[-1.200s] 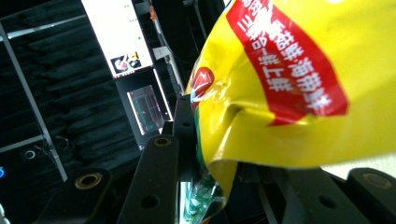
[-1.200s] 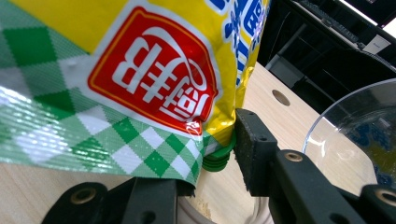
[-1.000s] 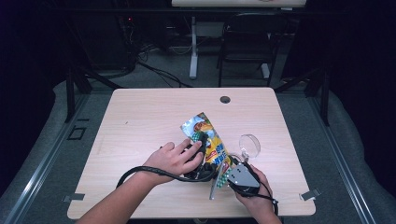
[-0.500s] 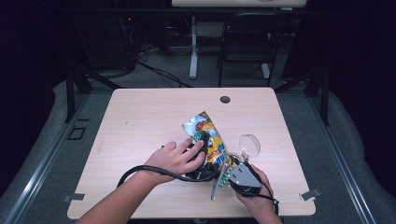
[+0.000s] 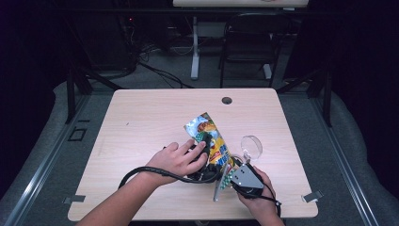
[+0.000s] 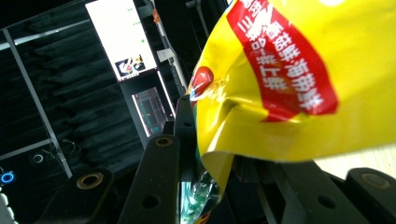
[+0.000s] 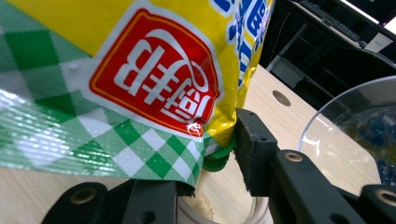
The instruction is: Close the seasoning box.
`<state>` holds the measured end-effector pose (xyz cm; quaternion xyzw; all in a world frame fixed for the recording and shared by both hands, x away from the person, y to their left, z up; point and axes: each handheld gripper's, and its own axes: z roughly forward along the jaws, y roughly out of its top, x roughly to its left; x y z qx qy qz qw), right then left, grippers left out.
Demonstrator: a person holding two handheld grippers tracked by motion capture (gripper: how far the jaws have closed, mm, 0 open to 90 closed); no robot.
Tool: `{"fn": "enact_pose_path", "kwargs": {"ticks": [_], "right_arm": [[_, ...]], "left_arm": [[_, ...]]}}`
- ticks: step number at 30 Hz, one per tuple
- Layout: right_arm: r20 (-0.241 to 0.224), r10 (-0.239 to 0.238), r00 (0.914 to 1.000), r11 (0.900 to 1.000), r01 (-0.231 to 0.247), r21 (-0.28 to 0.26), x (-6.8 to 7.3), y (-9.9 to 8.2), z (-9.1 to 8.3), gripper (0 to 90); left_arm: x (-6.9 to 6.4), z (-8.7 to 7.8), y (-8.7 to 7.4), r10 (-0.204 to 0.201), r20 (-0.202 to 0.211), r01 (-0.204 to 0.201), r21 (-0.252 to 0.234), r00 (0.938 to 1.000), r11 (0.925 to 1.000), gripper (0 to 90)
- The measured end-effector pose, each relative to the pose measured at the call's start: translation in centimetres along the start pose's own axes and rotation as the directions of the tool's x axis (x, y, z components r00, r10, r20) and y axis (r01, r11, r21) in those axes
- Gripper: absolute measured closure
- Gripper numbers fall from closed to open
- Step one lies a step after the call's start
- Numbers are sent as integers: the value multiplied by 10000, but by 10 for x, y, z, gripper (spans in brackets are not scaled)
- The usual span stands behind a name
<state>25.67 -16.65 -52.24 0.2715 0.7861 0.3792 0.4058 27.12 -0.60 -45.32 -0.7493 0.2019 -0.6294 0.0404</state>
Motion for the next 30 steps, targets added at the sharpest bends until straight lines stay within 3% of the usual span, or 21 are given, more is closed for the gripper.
{"fn": "enact_pose_path", "kwargs": {"ticks": [30], "right_arm": [[-156, 125, 9998, 9999, -126, -31, 0, 0, 1, 701]], "left_arm": [[1, 0, 0, 13, 1, -13, -60, 10000, 10000, 757]]}}
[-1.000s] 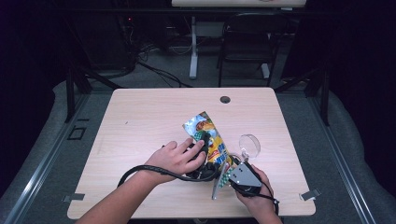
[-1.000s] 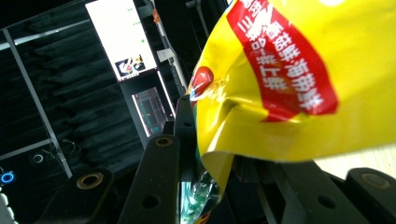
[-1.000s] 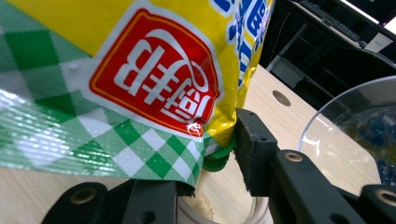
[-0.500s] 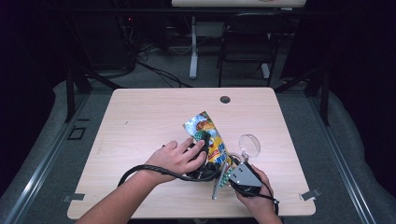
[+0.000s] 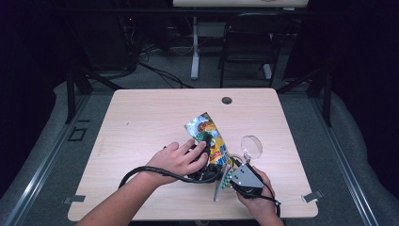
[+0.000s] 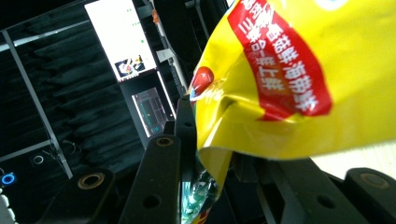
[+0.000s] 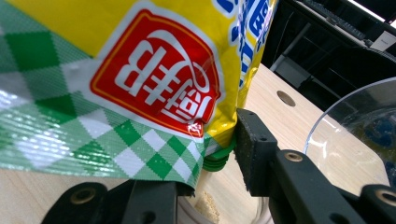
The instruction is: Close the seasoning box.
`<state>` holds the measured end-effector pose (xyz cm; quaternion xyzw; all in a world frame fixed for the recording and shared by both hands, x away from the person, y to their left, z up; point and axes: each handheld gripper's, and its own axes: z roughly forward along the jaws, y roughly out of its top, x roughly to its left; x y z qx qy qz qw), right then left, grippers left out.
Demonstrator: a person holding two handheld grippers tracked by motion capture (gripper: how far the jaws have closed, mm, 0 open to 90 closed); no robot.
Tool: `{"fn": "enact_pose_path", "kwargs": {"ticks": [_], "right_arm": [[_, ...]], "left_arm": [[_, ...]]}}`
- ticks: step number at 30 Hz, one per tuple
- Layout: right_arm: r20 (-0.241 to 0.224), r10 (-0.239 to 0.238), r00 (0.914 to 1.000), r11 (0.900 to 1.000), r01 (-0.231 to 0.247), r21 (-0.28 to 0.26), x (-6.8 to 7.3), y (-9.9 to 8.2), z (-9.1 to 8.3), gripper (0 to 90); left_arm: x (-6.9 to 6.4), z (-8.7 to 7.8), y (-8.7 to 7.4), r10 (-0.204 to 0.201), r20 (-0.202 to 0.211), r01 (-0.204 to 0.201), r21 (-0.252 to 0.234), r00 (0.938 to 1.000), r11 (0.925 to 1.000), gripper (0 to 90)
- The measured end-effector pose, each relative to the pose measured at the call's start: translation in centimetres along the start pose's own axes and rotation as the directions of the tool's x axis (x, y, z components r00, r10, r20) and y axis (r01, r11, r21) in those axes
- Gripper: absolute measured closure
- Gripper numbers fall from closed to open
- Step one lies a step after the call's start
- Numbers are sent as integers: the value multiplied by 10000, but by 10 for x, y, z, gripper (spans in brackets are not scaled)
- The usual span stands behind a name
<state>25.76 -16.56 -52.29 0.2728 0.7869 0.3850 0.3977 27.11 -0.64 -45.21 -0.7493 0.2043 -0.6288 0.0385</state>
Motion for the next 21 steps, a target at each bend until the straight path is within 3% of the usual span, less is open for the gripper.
{"fn": "enact_pose_path", "kwargs": {"ticks": [9, 21], "right_arm": [[-25, 20, 10000, 10000, -20, -4, 1, 1, 0, 701], [-105, 129, 9999, 9999, -130, -71, 2, 1, 1, 700]], "left_arm": [[1, -1, 0, 29, 148, -30, 70, 9999, 10000, 759], [2, -2, -1, 110, 18, -110, 49, 9999, 9999, 759]]}}
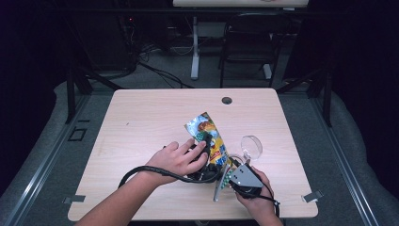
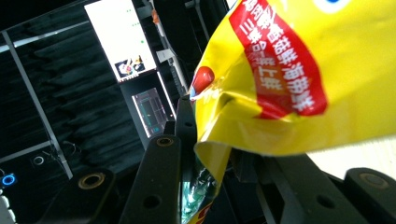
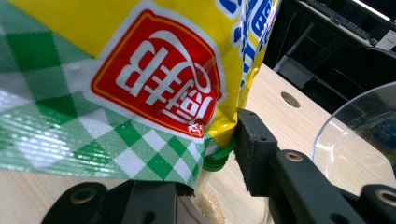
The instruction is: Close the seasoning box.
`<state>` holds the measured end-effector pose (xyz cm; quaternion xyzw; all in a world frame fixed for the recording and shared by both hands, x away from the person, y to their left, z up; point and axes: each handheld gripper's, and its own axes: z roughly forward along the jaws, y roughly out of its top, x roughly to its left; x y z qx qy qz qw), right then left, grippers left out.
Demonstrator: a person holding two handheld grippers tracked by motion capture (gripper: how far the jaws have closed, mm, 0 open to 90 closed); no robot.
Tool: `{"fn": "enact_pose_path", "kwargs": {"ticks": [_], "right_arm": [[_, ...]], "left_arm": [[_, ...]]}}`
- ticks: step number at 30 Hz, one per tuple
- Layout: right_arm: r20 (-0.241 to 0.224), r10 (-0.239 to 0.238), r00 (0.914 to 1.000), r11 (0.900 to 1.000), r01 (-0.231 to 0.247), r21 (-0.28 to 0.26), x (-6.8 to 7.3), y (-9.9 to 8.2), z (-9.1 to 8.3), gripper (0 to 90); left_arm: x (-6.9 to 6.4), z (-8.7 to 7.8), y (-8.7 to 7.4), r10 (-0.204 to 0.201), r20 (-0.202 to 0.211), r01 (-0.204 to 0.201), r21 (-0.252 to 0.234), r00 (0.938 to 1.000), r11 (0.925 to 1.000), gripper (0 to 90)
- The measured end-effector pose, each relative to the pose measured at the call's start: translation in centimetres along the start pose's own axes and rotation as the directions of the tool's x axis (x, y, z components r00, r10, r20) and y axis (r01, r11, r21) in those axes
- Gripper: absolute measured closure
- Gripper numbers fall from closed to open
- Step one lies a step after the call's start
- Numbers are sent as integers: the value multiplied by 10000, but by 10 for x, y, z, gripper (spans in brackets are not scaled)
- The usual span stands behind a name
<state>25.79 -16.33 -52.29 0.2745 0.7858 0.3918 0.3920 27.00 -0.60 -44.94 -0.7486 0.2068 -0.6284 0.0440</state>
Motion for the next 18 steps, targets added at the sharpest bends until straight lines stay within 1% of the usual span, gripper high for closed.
{"fn": "enact_pose_path", "kwargs": {"ticks": [3, 4, 7, 10, 11, 12, 15, 16, 18], "right_arm": [[-31, 35, 10000, 10000, -35, -12, 0, 0, 0, 700], [-40, 40, 10000, 10000, -40, -18, 0, 0, 0, 701], [-86, 58, 9999, 10000, -58, 3, 0, 0, 0, 700], [-98, 64, 9999, 10000, -64, -1, 0, 0, 0, 700], [-104, 71, 9999, 10000, -71, -1, 0, 0, 0, 700], [-101, 76, 9999, 10000, -76, -7, 0, 0, 0, 700], [-103, 103, 9999, 9999, -103, -22, -1, 0, 0, 700], [-99, 99, 9999, 9999, -99, -18, -1, 0, 0, 700], [-116, 91, 9999, 10000, -92, -23, -1, 1, 0, 700]], "left_arm": [[0, 0, 0, -7, -5, 7, 7, 10000, 10000, 759], [1, 0, 0, -5, 92, 4, 23, 10000, 10000, 759], [0, 0, 0, 3, -4, -3, 6, 10000, 10000, 760], [0, 0, 0, -49, 44, 49, 29, 10000, 10000, 760], [0, 0, 0, -95, 188, 94, 48, 9998, 9999, 760], [1, 0, 1, -59, 72, 59, 19, 10000, 10000, 760], [1, 0, 1, -37, 28, 37, 19, 10000, 10000, 760], [1, 0, 1, -99, -5, 99, -35, 10000, 9999, 760], [2, -1, 1, -26, -18, 26, 10, 10000, 10000, 760]]}}
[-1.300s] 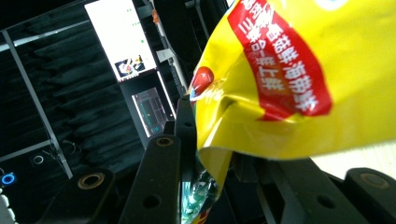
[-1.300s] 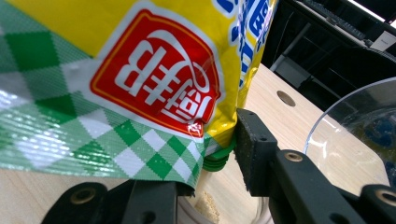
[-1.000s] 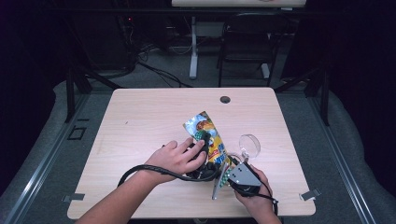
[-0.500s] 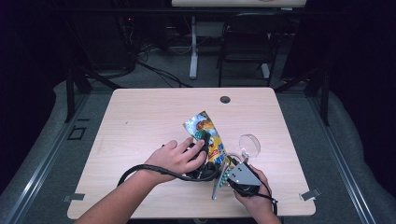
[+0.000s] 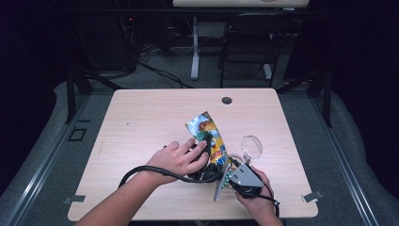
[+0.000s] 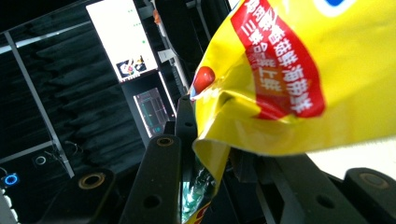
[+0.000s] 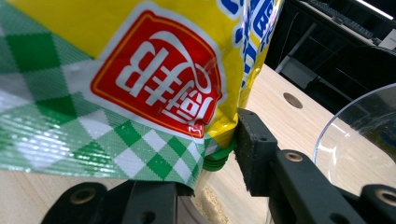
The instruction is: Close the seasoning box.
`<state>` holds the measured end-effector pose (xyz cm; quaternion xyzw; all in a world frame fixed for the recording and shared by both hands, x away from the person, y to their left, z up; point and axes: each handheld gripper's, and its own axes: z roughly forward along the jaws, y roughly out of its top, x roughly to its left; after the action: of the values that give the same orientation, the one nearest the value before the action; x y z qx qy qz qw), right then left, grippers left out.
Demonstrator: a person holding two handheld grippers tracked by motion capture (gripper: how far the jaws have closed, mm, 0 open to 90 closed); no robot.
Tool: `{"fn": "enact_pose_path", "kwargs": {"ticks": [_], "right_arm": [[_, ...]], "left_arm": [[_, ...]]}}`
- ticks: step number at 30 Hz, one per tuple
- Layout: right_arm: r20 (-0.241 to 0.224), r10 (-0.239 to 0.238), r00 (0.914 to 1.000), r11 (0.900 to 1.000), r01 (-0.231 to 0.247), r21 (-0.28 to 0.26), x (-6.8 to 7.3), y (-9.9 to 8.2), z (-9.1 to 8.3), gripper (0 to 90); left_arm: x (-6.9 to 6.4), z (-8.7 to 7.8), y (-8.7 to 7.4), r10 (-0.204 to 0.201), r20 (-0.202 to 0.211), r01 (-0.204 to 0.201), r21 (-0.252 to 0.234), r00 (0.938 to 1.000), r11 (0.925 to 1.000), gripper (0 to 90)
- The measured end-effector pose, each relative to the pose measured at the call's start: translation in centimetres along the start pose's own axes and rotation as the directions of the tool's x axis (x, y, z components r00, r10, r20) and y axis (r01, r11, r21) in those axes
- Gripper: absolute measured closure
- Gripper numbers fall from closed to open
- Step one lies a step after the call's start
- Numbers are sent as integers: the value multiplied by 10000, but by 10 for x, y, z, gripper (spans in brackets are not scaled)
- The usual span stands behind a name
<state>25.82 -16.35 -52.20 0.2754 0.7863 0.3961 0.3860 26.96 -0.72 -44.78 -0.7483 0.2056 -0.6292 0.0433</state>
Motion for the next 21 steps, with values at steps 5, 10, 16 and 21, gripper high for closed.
{"fn": "enact_pose_path", "kwargs": {"ticks": [5, 10, 16, 21], "right_arm": [[7, 7, 10000, 10000, -7, -53, 0, 0, 0, 700], [53, 30, 10000, 9999, -30, -97, -1, 0, -1, 700], [44, 113, 9999, 9999, -112, -130, -1, 0, -3, 700], [71, 84, 9999, 9999, -83, -143, -1, 0, -4, 700]], "left_arm": [[1, 0, 0, 25, -36, -25, -26, 10000, 10000, 762], [1, -1, 1, 2, -67, -3, -37, 10000, 10000, 762], [4, -2, 3, 106, -111, -106, -36, 9999, 9999, 763], [5, -3, 3, 36, -177, -38, -76, 9998, 10000, 763]]}}
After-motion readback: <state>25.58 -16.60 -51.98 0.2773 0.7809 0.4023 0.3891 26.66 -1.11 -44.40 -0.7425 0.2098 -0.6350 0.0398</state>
